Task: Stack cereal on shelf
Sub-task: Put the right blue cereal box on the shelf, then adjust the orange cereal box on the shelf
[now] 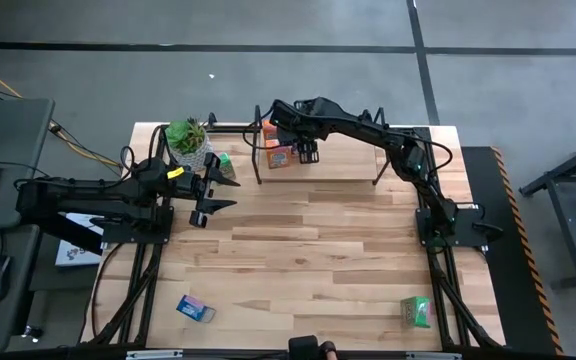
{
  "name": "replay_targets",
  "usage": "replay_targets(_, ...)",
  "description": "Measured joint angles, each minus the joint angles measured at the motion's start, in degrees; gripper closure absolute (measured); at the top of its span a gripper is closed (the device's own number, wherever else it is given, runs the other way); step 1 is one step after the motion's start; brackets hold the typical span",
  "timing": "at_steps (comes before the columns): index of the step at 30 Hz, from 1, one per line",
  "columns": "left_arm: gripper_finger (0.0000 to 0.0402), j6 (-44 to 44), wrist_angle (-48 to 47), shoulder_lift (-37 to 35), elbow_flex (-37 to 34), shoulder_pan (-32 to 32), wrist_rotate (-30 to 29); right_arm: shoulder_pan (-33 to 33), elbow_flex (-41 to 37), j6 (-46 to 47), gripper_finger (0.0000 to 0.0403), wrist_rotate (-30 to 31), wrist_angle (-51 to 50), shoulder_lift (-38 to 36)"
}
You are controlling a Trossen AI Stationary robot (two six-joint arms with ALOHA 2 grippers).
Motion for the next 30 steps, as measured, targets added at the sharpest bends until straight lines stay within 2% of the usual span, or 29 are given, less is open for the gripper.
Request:
replay_targets(12,0.0209,0.0,-0.8,0.0,0.0,0.0,0.0,0.3,0.1,2.1,0.0194,0.1,-1.8,-4.7)
replay_targets(16,0.0209,0.0,-0.9,0.0,0.0,0.0,0.0,0.3,0.0,8.2,0.0195,-5.4,-3.2,-7.6)
replay_targets(19,0.0209,-0.1,-1.5,0.0,0.0,0.0,0.0,0.2,-0.1,14.2,0.0206,-12.1,-4.4,-8.6)
replay_targets(21,0.0209,-0.2,-1.9,0.0,0.0,0.0,0.0,0.5,-0.1,16.6,0.0227,-15.4,-4.5,-8.7)
replay_targets(23,0.0209,-0.2,-2.0,0.0,0.0,0.0,0.0,1.6,-0.1,17.0,0.0262,-15.8,-4.4,-8.2)
replay_targets(28,0.0209,-2.5,-3.0,0.0,0.0,0.0,0.0,4.5,-0.2,16.5,0.0384,-16.1,-5.0,-5.4)
replay_targets(30,0.0209,-2.7,-3.2,0.0,0.0,0.0,0.0,5.2,-0.2,16.6,0.0389,-15.9,-6.1,-5.0)
